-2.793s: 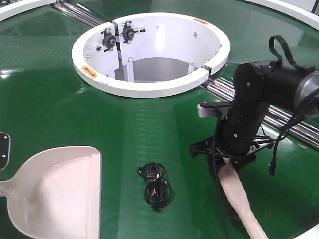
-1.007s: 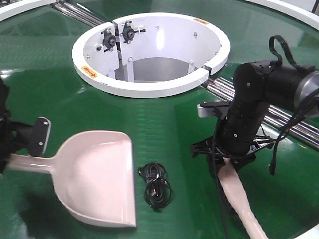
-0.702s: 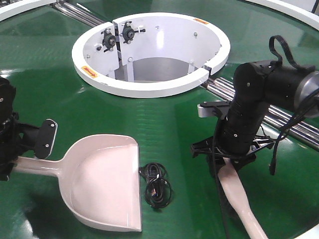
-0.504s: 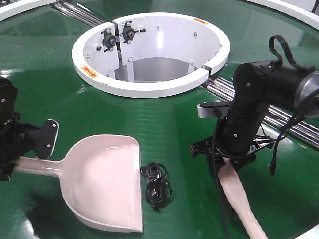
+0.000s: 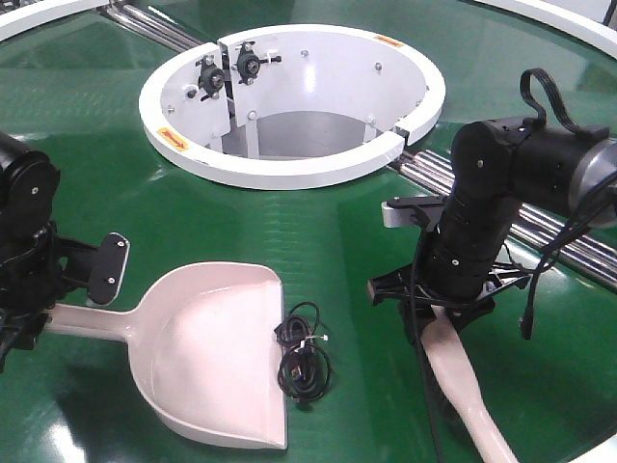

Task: Clean and inspect green conveyor with broom and dustpan
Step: 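Set the dustpan lip right beside the black cable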

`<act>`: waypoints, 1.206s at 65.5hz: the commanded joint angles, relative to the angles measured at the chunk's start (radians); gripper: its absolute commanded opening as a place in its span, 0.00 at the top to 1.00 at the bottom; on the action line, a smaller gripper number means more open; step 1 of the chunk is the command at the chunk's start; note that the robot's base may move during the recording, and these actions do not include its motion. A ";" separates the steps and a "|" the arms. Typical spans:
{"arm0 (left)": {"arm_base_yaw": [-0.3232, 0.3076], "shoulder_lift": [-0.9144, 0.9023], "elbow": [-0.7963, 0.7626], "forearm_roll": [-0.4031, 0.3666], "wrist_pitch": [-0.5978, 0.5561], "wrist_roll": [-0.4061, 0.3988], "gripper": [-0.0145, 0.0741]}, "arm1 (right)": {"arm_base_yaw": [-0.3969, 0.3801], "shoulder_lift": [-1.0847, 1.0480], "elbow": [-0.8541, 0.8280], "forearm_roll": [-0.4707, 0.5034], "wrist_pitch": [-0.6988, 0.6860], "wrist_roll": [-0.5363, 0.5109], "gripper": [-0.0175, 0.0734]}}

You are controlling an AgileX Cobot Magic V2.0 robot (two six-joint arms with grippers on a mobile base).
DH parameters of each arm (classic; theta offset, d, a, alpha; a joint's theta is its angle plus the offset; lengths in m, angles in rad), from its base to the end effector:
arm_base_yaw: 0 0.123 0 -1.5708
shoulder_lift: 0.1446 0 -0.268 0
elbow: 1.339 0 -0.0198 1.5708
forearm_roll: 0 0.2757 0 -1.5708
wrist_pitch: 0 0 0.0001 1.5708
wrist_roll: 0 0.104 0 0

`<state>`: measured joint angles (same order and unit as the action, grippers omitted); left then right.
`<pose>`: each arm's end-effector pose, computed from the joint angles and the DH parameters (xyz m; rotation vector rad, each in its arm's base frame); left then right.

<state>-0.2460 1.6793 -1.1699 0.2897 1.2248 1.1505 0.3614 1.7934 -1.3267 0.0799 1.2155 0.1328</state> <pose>0.3175 -0.0509 0.1876 -2.0105 -2.1457 -0.3085 0.3313 0.1336 0.1857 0.3091 -3.0827 -0.1029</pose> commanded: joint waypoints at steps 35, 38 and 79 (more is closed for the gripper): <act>-0.018 -0.028 -0.027 -0.063 0.015 -0.012 0.86 | -0.006 -0.052 -0.021 0.002 0.066 -0.008 0.81; -0.018 -0.028 -0.027 -0.063 0.012 -0.012 0.86 | -0.006 -0.052 -0.021 0.002 0.066 -0.008 0.81; -0.017 -0.028 -0.027 -0.063 0.012 -0.012 0.86 | -0.006 -0.052 -0.021 0.002 0.066 -0.008 0.81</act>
<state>-0.2548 1.6847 -1.1699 0.2414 1.2250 1.1428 0.3614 1.7934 -1.3267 0.0791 1.2155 0.1328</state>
